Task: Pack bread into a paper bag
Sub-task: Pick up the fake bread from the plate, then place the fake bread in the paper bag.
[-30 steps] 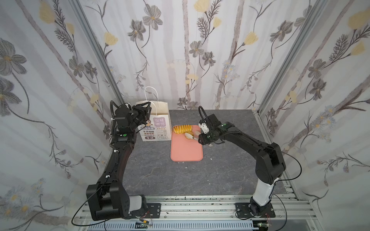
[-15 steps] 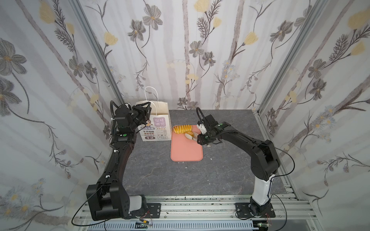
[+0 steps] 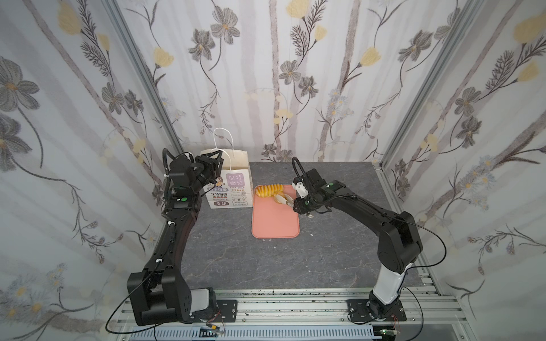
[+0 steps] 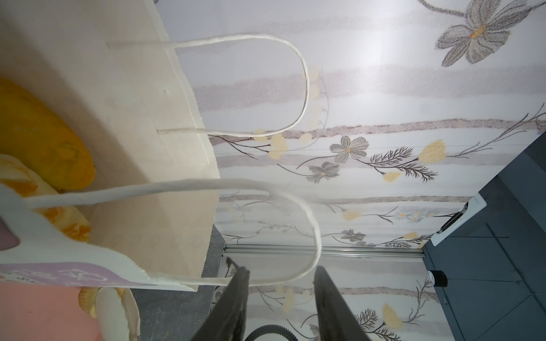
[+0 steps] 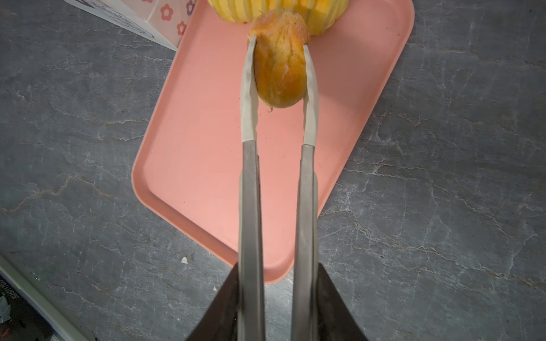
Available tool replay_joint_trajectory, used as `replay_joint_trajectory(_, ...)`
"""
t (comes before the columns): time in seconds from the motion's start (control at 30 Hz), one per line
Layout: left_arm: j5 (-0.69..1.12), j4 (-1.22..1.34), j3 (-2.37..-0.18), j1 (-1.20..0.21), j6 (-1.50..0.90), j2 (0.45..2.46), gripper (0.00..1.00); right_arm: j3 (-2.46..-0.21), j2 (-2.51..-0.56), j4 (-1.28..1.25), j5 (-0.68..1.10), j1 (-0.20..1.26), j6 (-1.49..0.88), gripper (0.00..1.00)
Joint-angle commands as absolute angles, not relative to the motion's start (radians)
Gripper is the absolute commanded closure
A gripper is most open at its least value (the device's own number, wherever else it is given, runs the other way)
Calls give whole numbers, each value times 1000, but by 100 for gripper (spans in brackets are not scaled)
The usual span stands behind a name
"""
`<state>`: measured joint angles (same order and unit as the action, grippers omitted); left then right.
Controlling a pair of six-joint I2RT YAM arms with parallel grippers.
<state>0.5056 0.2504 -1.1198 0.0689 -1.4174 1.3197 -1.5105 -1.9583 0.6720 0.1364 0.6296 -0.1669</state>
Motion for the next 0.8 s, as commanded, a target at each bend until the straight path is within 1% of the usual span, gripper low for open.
replay_joint_trajectory(0.0,510,268,-1129,70,-1413,1316,61,-1521,-1894,662,145,643,-163,64)
replay_joint_trajectory(0.13,509,276,-1123,71,-1417,1320,61,-1636,-1852,682,219,645,-190,62)
replay_joint_trajectory(0.3,508,289,-1111,70,-1427,1311,61,-1848,-1885,683,240,666,-223,61)
replay_joint_trajectory(0.63,509,277,-1117,71,-1427,1295,61,-2306,-2130,753,293,713,-263,59)
replay_joint_trajectory(0.77,510,276,-1118,70,-1429,1290,61,-2392,-2209,768,328,718,-287,59)
